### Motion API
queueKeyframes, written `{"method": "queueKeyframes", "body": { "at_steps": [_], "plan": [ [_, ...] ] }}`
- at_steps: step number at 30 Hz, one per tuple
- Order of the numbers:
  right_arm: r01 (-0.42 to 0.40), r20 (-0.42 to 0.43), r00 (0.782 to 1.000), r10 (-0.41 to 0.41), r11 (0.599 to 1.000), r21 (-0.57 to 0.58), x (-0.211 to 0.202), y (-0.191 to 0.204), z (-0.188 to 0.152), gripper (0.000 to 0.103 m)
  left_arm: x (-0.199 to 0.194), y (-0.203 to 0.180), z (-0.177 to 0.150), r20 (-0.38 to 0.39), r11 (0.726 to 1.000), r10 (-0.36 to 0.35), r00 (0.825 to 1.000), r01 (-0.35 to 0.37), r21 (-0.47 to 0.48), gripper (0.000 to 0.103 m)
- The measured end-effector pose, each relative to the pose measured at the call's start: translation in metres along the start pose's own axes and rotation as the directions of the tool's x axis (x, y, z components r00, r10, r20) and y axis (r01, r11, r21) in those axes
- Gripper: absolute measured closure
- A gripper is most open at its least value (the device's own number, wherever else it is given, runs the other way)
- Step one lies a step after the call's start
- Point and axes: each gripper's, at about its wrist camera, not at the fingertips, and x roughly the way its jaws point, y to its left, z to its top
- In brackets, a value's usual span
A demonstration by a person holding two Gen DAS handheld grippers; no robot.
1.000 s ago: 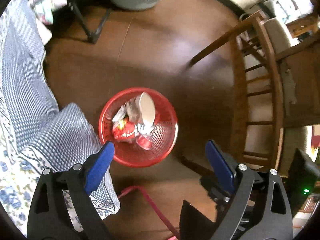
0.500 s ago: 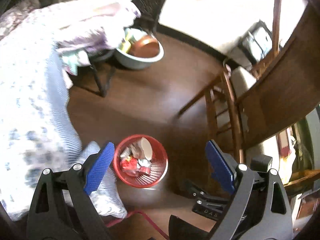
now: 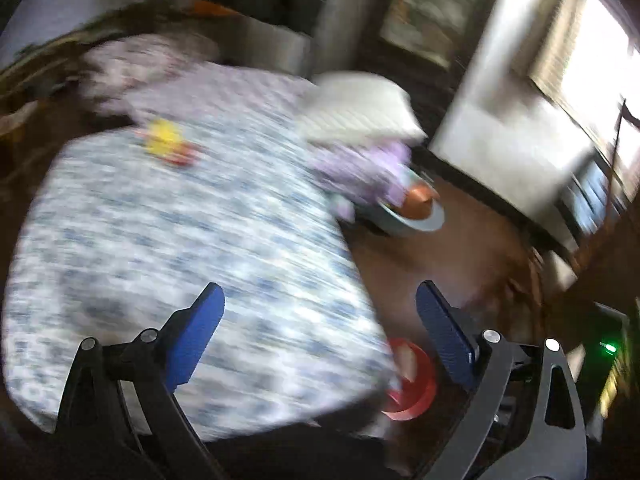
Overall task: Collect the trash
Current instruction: 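Move both tools back over the remaining trash on the bed, then grasp the red snack packet with the right tool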
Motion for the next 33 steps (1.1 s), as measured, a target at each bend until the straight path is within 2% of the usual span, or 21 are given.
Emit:
{"method": "queueKeyframes", "body": {
  "at_steps": [3,8,14,19,25,28,30,32,33],
  "plan": [
    [-0.062,0.019,0.998,0.064,0.994,-0.088,0.015,0.059,0.024,0.011,-0.009,0.045,0.018,0.05,0.994,0.089,0.995,-0.085,-0.067,0.01],
    [-0.12,0.011,0.992,0.124,0.977,-0.174,0.049,0.138,0.055,0.01,-0.018,0.112,0.048,0.104,0.968,0.214,0.971,-0.197,-0.155,0.01],
    [-0.156,0.02,0.986,0.163,0.969,-0.192,0.081,0.192,0.074,0.01,0.0,0.157,0.075,0.111,0.941,0.307,0.945,-0.284,-0.181,0.01],
    [-0.128,-0.016,0.992,0.128,0.965,-0.23,0.115,0.211,0.092,0.01,0.03,0.185,0.097,0.074,0.932,0.308,0.948,-0.286,-0.223,0.01],
    [-0.105,-0.077,0.993,0.091,0.971,-0.213,0.183,0.221,0.145,0.01,0.064,0.218,0.113,0.048,0.914,0.337,0.94,-0.315,-0.257,0.01],
    [-0.103,-0.106,0.991,0.085,0.979,-0.178,0.216,0.225,0.167,0.01,0.073,0.236,0.11,0.026,0.89,0.389,0.921,-0.368,-0.269,0.01],
    [-0.085,-0.12,0.991,0.065,0.981,-0.176,0.239,0.232,0.178,0.01,0.077,0.246,0.107,0.012,0.866,0.44,0.898,-0.421,-0.27,0.01],
    [-0.083,-0.125,0.99,0.061,0.98,-0.181,0.253,0.238,0.181,0.01,0.078,0.25,0.105,0.004,0.859,0.453,0.892,-0.435,-0.268,0.01],
    [-0.08,-0.121,0.991,0.058,0.98,-0.184,0.258,0.241,0.182,0.015,0.079,0.252,0.104,-0.001,0.858,0.456,0.89,-0.44,-0.266,0.01]
  ]
}}
